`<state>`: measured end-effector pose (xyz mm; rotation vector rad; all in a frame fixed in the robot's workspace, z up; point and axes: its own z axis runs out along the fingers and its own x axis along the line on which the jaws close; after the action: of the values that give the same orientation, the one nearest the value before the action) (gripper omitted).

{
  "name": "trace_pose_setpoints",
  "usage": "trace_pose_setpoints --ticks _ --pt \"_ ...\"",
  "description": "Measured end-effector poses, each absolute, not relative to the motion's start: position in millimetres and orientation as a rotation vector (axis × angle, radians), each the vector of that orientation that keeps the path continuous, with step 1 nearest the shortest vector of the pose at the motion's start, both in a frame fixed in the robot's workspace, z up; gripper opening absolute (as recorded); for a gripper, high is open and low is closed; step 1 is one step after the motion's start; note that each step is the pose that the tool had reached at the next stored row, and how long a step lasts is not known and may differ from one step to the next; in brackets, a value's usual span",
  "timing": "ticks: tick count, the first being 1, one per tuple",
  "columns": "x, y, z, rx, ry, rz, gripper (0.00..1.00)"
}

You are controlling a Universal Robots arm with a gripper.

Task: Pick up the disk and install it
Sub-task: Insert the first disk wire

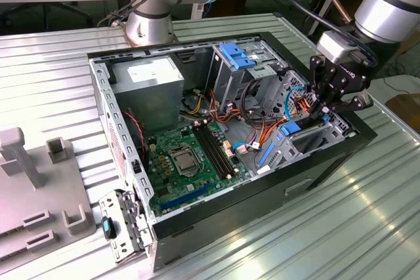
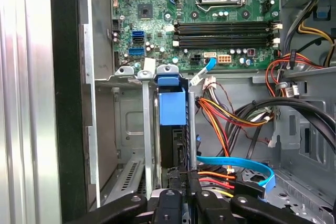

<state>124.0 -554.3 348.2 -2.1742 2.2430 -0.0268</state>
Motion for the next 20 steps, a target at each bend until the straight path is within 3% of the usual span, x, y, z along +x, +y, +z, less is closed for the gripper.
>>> trace_pose_setpoints --ticks 20 --pt "124.0 -554.2 339.3 -2.174 2.243 -0.027 0.16"
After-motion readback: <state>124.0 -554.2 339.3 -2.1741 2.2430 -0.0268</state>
